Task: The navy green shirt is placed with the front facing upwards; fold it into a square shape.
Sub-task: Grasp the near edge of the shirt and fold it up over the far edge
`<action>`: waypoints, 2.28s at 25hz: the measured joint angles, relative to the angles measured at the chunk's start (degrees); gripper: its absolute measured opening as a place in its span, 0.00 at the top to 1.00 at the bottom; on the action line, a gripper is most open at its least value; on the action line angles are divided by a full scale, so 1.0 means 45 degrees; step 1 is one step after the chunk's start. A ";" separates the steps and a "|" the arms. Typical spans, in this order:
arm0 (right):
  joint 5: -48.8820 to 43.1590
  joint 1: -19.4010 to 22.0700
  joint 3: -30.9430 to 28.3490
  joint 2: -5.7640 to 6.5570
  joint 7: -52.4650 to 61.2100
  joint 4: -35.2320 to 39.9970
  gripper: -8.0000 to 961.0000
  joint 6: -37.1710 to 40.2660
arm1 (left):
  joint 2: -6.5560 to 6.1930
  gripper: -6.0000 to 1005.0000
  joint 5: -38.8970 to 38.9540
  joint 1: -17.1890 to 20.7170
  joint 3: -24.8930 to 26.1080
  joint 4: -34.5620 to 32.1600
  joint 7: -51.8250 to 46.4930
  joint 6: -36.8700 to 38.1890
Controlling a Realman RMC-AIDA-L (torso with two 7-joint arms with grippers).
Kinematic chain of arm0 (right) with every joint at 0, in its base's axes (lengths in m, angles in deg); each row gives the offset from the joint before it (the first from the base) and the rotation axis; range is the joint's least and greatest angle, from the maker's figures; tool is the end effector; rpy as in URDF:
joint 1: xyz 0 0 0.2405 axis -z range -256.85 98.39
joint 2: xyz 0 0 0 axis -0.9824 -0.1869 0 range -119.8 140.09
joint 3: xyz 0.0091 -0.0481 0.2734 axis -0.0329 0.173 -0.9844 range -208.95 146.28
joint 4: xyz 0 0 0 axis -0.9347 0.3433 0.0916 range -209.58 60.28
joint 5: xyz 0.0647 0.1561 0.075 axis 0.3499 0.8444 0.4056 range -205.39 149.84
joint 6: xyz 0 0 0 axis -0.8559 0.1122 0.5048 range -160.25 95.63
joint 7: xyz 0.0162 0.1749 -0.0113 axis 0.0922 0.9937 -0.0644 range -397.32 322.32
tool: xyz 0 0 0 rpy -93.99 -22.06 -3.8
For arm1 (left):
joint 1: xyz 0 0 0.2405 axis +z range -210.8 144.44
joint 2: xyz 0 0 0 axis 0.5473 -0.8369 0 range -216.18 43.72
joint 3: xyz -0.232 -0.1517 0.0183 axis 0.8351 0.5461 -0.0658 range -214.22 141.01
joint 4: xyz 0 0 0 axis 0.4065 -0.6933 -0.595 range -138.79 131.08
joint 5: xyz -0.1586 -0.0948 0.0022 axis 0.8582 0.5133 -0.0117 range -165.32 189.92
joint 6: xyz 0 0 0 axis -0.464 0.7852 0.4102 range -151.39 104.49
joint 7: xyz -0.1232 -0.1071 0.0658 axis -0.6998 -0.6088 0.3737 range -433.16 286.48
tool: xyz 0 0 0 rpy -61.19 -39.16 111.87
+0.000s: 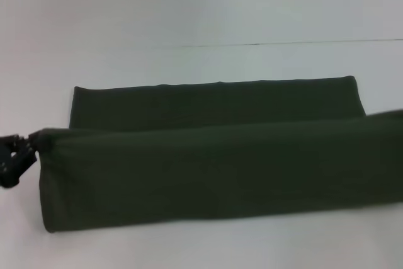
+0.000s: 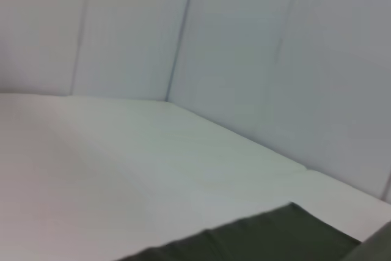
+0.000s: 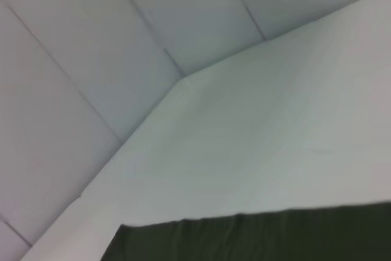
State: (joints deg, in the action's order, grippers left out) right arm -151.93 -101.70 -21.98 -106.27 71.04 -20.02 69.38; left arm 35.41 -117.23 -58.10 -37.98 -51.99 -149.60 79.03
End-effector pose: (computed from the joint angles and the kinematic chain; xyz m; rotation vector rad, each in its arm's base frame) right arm 0.3259 0.2986 0.0807 -2.1619 1.2715 0.8297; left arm -0.3126 0.2923 0.0288 -2.3263 -0.7827 -0.7896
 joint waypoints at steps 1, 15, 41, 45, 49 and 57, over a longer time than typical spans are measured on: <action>-0.0004 -0.0165 0.0093 0.0041 0.0064 -0.0037 0.93 -0.0293 | 0.0036 0.94 0.0034 -0.0102 -0.0018 0.0014 -0.0066 -0.0272; 0.0039 -0.2698 0.2899 0.0240 0.0138 -0.3196 0.93 -0.7333 | 0.0480 0.94 0.0113 -0.2300 -0.2283 0.1056 -0.1634 -0.6973; 0.0113 -0.4451 0.4568 0.0004 -0.0018 -0.5482 0.91 -1.3148 | 0.0020 0.87 0.0370 -0.4530 -0.4379 0.3733 -0.2393 -1.3690; 0.0114 -0.4472 0.4600 -0.0323 -0.0645 -0.5479 0.88 -1.3338 | 0.0091 0.86 0.0384 -0.4583 -0.4419 0.3918 -0.2375 -1.3897; 0.0127 -0.4446 0.4614 -0.0472 -0.0891 -0.5368 0.85 -1.3614 | 0.0131 0.85 0.0390 -0.4605 -0.4518 0.3915 -0.2390 -1.3898; 0.0130 -0.4190 0.4517 -0.0384 -0.0896 -0.4989 0.62 -1.3616 | 0.0153 0.69 0.0719 -0.4501 -0.4614 0.3872 -0.2542 -1.3856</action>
State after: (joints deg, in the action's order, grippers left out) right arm -151.34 -120.55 -1.65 -107.99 67.01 -42.47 8.11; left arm 36.09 -114.00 -78.35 -58.74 -34.56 -161.04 16.68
